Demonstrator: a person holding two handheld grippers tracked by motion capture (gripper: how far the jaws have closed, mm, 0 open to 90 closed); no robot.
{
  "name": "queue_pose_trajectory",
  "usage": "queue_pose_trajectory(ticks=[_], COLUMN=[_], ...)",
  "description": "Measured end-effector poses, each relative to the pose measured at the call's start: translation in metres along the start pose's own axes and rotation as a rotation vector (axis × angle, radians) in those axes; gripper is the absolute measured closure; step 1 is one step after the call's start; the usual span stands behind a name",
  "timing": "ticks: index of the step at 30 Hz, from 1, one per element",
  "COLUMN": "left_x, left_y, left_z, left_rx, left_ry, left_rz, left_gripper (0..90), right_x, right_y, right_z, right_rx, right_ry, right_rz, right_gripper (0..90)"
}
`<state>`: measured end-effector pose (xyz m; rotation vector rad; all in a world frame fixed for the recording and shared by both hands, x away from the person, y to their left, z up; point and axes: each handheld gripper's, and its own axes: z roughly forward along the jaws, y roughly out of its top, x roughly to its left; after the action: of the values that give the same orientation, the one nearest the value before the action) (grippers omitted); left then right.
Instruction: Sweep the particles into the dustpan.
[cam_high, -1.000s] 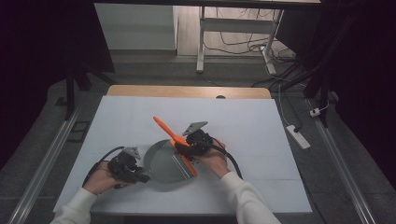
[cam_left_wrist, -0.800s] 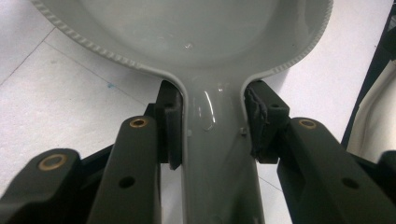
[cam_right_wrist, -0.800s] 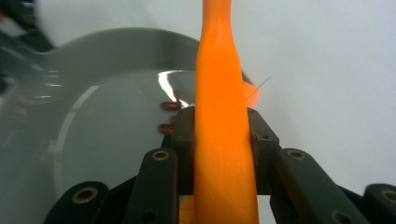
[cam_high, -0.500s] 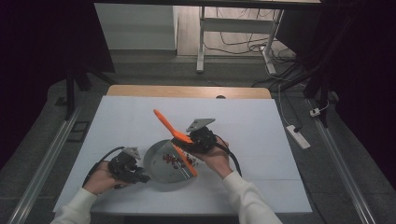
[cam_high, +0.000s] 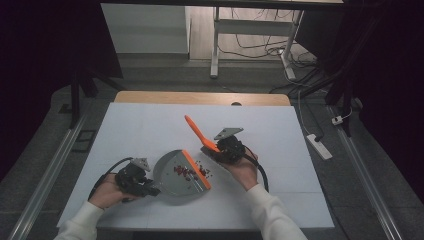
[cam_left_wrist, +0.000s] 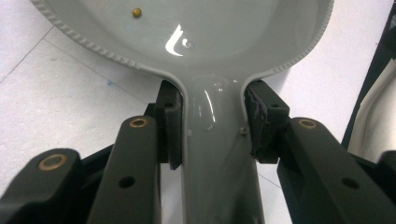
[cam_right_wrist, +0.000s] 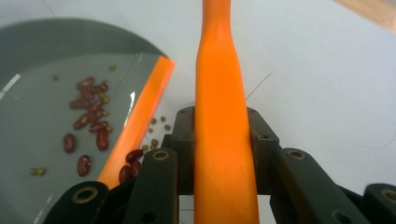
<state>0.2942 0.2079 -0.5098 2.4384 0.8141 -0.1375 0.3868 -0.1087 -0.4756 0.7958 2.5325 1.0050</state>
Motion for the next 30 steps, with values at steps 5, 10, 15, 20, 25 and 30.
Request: queue_pose_trajectory(ticks=[5, 10, 15, 20, 25, 30], left_x=[0.000, 0.000, 0.000, 0.000, 0.000, -0.001], left_y=[-0.001, -0.001, -0.001, -0.001, -0.001, -0.001], left_z=[-0.001, -0.001, -0.001, -0.001, 0.000, 0.000], left_rx=[-0.001, -0.001, -0.001, 0.000, 0.000, 0.000], left_ry=[-0.001, 0.000, 0.001, 0.002, 0.002, 0.006], left_rz=[0.000, 0.000, 0.000, 0.000, 0.000, 0.001], left_gripper=[61.7, 61.7, 61.7, 61.7, 61.7, 61.6], right_x=[0.002, 0.006, 0.019, 0.028, 0.037, 0.041], right_y=[-0.003, -0.006, -0.005, -0.003, 0.002, 0.009], right_z=[0.008, 0.014, 0.017, 0.018, 0.017, 0.006], right_rx=[0.024, 0.019, 0.001, -0.004, -0.047, -0.102], right_ry=[0.006, 0.050, 0.065, 0.085, 0.157, 0.163], right_rz=[-0.009, 0.026, 0.032, 0.027, 0.032, 0.016], right_gripper=[69.9, 70.0, 70.0, 70.0, 70.0, 70.0])
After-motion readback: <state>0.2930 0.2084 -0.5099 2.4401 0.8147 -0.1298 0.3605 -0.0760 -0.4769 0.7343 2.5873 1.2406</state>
